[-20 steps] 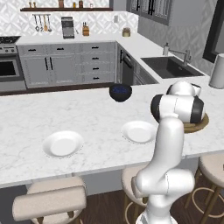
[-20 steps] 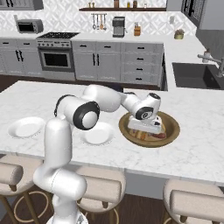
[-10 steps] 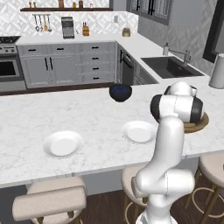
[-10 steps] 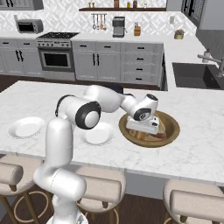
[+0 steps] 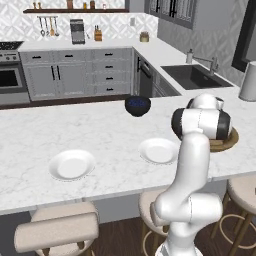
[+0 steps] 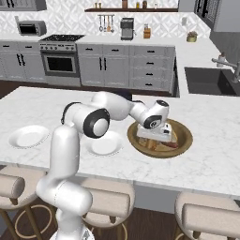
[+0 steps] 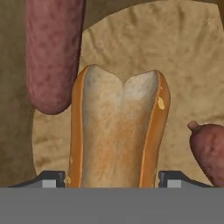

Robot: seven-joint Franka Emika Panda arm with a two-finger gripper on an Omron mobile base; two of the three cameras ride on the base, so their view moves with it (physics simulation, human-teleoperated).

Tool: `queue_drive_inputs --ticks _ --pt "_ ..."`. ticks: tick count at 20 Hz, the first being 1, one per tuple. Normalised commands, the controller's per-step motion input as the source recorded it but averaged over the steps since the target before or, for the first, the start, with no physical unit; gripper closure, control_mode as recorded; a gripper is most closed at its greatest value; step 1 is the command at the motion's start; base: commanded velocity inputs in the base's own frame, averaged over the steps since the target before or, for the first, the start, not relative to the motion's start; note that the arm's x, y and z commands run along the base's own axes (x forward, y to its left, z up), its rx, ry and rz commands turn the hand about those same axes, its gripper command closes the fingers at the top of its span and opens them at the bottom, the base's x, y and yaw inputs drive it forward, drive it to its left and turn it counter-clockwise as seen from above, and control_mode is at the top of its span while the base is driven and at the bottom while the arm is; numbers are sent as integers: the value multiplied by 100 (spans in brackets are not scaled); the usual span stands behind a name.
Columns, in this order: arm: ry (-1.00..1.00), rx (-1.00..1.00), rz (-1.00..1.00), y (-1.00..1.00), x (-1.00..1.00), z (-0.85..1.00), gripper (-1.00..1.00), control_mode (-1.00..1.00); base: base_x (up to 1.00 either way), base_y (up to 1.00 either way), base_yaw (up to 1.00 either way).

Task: Place one bun and one sausage from the bowl on each plate.

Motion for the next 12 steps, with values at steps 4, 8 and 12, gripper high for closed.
queue_drive_inputs --ticks 4,8,12 --pt "-4 8 1 0 -47 29 100 -100 0 0 0" --pt "-1 1 2 40 -68 72 100 -100 0 0 0" --pt "0 0 2 93 -60 58 100 -100 0 0 0"
